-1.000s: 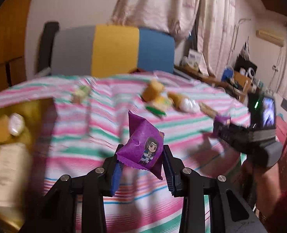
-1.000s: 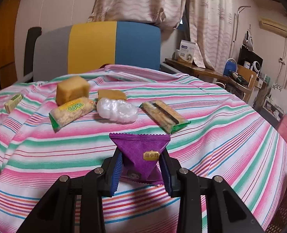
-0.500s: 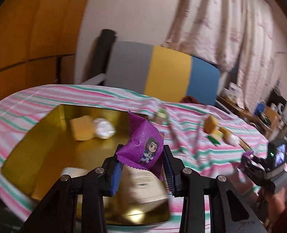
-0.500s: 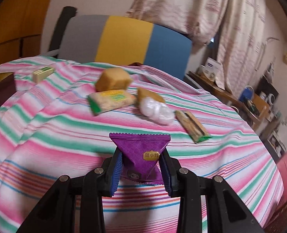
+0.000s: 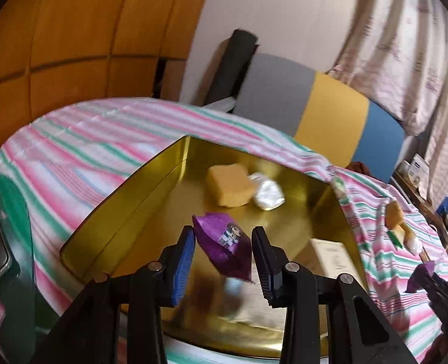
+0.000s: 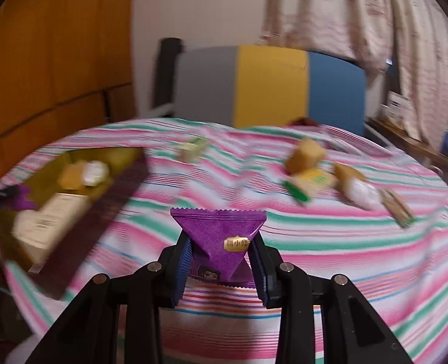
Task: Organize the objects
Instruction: 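Drop the purple packet into the gold tin with the left tool while the right tool holds its packet, then lower the right tool's purple packet into the gold tin and open the right tool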
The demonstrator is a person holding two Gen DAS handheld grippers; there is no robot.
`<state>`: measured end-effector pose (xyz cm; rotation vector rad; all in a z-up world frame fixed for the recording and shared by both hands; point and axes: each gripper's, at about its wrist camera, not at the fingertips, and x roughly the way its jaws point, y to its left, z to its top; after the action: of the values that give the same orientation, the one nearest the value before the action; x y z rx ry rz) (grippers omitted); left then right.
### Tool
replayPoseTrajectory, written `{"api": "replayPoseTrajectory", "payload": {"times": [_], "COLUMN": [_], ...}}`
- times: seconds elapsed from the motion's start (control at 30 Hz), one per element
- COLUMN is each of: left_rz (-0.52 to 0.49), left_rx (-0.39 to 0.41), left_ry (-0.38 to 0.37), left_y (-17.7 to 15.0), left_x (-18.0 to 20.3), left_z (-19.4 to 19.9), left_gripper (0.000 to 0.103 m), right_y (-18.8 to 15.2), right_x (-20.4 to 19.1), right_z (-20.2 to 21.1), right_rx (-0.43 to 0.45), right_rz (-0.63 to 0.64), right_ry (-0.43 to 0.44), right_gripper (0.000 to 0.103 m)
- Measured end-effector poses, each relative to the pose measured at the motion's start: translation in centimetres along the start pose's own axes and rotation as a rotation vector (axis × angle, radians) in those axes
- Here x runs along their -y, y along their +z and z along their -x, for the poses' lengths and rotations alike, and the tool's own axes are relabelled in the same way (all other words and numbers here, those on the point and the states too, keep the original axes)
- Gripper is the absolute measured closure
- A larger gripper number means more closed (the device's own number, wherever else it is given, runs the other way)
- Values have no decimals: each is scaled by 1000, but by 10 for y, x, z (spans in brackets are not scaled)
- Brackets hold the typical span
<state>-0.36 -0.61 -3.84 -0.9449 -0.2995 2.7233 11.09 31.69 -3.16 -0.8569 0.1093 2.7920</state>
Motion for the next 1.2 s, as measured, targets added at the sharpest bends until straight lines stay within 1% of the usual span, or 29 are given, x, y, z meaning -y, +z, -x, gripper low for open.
{"api": "replayPoseTrajectory", "payload": {"times": [0.1,0.17,0.2,0.23,0.27,0.3,0.33,0.4,0.47,0.5,0.6,0.67,0.73,0.83,0.97,1.1,1.2], "left_rz": [22,33,41,41,40,40,44,59,63,62,72,104,149,183,209,241,243], "left_rx": [-25,-41,-54,-47,-44,-34,-19,18,33,38,40,29,30,34,49,54,54], "left_ry": [23,43,54,51,53,61,69,87,95,114,195,225,226,235,258,262,266], "left_y": [-2,-3,-4,-5,-5,-4,-4,-3,0,2,7,10,13,17,20,22,21], "left_x": [-11,-14,-16,-15,-15,-14,-14,-13,-12,-12,-15,-21,-30,-39,-46,-53,-53], "left_z": [-7,-10,-12,-11,-9,-7,-4,4,9,11,14,14,16,18,22,24,24], "left_gripper": [64,59,53,49,43,28,17,7,3,0,0,0,0,0,0,0,0], "right_y": [7,14,16,18,22,24,26,32,39,42,52,57,60,63,64,62,61], "right_x": [-26,-41,-46,-51,-59,-66,-73,-86,-100,-107,-134,-150,-166,-187,-204,-210,-206], "right_z": [6,8,8,8,8,10,12,10,8,7,-1,-10,-19,-35,-50,-65,-69], "right_rx": [15,14,13,10,6,9,11,5,2,-2,-25,-42,-64,-115,-157,-202,-218], "right_rz": [10,9,10,13,19,24,29,45,61,69,108,137,163,175,200,199,178], "right_ry": [73,120,135,150,173,187,203,237,275,288,331,351,371,395,382,355,353], "right_gripper": [67,67,67,67,67,67,67,67,67,67,67,67,67,67,67,65,60]}}
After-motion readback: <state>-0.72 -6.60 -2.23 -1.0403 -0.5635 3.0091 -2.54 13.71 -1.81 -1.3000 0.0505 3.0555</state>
